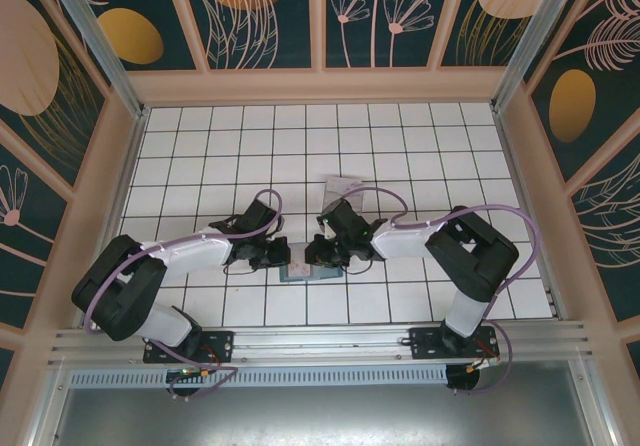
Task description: Take the credit cards out of the card holder
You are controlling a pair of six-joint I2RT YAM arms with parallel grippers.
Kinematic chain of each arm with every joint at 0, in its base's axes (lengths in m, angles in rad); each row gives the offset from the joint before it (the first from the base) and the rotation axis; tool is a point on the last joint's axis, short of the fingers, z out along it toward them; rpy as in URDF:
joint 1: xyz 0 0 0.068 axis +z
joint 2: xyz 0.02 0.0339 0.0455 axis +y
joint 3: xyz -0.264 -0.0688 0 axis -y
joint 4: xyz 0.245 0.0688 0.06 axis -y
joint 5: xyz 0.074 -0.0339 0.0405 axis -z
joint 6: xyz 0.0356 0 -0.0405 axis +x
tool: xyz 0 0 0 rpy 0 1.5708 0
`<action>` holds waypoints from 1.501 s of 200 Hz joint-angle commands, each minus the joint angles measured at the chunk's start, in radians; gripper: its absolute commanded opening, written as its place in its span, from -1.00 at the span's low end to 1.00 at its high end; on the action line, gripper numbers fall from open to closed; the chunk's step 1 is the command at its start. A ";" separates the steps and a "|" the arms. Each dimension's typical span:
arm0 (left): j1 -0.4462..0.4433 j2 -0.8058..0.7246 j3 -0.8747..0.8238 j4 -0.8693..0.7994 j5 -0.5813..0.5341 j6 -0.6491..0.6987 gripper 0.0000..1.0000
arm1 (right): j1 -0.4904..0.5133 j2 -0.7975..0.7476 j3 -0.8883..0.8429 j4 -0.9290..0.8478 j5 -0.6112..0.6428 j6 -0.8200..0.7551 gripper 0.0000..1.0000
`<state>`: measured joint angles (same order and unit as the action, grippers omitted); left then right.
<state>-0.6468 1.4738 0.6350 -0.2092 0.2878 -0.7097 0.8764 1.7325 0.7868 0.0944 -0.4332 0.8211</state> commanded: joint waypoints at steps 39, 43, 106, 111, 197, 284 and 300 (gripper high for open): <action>-0.004 0.050 -0.014 -0.060 -0.036 0.018 -0.79 | -0.019 -0.020 -0.051 0.042 -0.015 0.025 -0.80; -0.004 0.050 -0.012 -0.061 -0.038 0.018 -0.79 | -0.020 -0.021 -0.050 0.044 -0.015 0.025 -0.80; -0.004 0.049 -0.014 -0.067 -0.045 0.017 -0.80 | -0.031 -0.042 -0.104 0.134 -0.035 0.057 -0.77; -0.005 0.050 -0.014 -0.067 -0.047 0.018 -0.80 | -0.034 -0.042 -0.111 0.143 -0.035 0.062 -0.77; -0.005 0.056 -0.014 -0.068 -0.049 0.017 -0.80 | -0.050 -0.040 -0.159 0.228 -0.062 0.094 -0.84; -0.016 0.070 0.000 -0.069 -0.045 0.019 -0.80 | -0.047 -0.002 -0.142 0.259 -0.105 0.093 -0.71; -0.020 0.071 0.002 -0.068 -0.045 0.018 -0.80 | -0.045 0.002 -0.138 0.260 -0.110 0.091 -0.71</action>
<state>-0.6540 1.4944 0.6556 -0.2100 0.2852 -0.7094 0.8326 1.7103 0.6456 0.3428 -0.5213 0.9081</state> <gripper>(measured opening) 0.102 0.143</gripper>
